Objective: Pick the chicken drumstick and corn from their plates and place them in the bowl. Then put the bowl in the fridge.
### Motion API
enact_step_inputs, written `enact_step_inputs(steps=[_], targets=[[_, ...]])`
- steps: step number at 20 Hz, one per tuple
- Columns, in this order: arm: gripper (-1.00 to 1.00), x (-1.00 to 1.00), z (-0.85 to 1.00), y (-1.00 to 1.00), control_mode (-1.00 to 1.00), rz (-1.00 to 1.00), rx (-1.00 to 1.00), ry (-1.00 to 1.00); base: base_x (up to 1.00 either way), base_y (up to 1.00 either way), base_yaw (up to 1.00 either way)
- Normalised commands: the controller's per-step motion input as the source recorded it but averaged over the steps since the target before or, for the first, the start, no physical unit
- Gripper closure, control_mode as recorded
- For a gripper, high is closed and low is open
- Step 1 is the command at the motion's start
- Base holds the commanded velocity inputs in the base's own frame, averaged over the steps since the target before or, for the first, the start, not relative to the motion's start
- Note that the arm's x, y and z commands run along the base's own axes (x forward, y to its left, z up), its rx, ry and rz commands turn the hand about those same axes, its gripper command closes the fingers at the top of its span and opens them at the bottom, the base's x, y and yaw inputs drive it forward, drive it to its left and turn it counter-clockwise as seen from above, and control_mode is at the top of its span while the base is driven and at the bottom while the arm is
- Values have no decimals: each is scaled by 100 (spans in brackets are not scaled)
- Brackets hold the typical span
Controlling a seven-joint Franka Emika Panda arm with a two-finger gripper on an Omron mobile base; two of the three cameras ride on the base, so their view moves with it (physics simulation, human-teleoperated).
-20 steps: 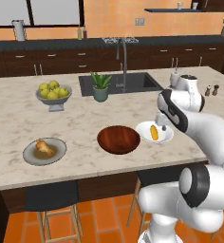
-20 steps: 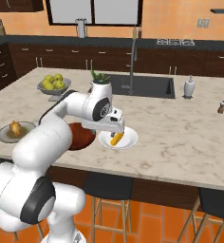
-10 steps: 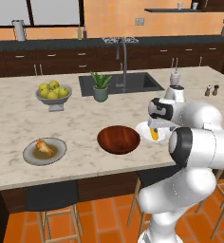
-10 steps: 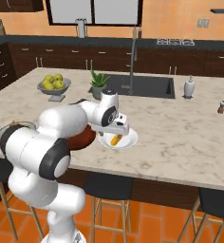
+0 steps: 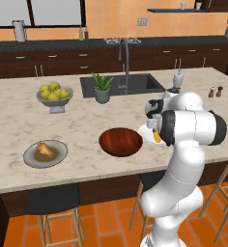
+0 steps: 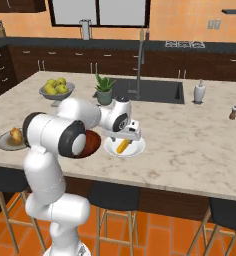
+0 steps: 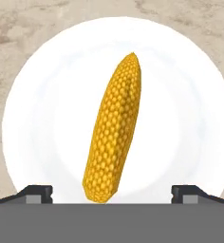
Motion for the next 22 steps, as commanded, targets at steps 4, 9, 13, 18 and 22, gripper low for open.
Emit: enact_step_inputs(steps=[4, 9, 13, 18, 22], targets=[[-100, 29, -45, 0, -100, 0, 0, 0, 0, 0, 0], [-100, 21, -49, 0, -100, 0, 0, 0, 0, 0, 0], [100, 24, -51, 0, -100, 0, 0, 0, 0, 0, 0], [100, 2, -19, 0, -100, 0, 0, 0, 0, 0, 0], [100, -4, 0, 5, -100, 0, 0, 0, 0, 0, 0]])
